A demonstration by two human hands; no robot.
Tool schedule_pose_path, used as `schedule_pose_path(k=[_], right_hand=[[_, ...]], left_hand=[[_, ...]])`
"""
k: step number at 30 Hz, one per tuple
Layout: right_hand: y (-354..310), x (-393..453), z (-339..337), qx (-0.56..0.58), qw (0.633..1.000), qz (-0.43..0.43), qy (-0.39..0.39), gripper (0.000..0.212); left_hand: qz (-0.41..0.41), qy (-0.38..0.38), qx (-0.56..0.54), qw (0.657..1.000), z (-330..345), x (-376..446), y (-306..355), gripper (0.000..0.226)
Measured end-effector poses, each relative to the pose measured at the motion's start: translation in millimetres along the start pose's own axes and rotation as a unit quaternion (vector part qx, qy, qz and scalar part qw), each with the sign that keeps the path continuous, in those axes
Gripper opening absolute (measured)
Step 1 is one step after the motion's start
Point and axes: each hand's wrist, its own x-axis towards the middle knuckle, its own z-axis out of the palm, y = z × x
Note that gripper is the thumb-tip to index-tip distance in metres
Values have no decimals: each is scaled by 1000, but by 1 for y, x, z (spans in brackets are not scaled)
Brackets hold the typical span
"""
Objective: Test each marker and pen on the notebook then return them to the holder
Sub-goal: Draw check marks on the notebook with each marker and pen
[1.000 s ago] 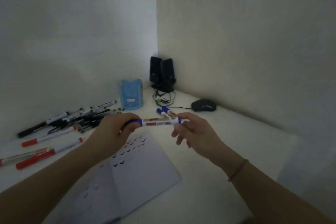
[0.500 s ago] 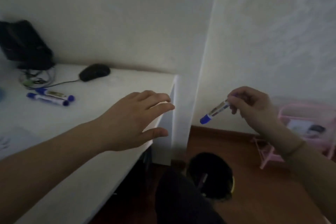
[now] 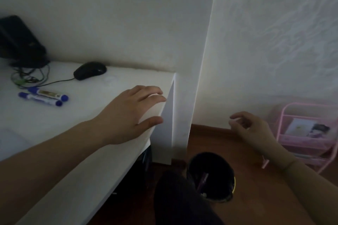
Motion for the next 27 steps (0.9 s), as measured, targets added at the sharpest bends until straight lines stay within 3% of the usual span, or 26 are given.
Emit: schedule_pose_path(k=[6, 11, 16, 19, 21, 24, 27], right_hand=[[-66, 21, 16, 84, 996, -41, 1, 6], [-165, 26, 59, 176, 977, -122, -2, 9], [-282, 10, 130, 215, 931, -271, -118, 11], [-348, -3, 184, 165, 882, -380, -225, 9], [-384, -13, 221, 91, 844, -445, -287, 16], [-417, -30, 269, 23, 820, -491, -293, 21], [-420, -39, 296, 39, 827, -489, -274, 19]], left_hand=[[-149, 83, -35, 985, -24, -56, -44, 52], [-323, 107, 24, 940, -47, -156, -82, 57], [-492, 113, 52, 862, -54, -265, -104, 59], [-549, 111, 117, 820, -68, -313, -114, 57], [-617, 116, 147, 764, -86, -338, -118, 49], [-719, 114, 130, 673, -106, -368, -120, 43], [-750, 50, 93, 653, -115, -393, -121, 49]])
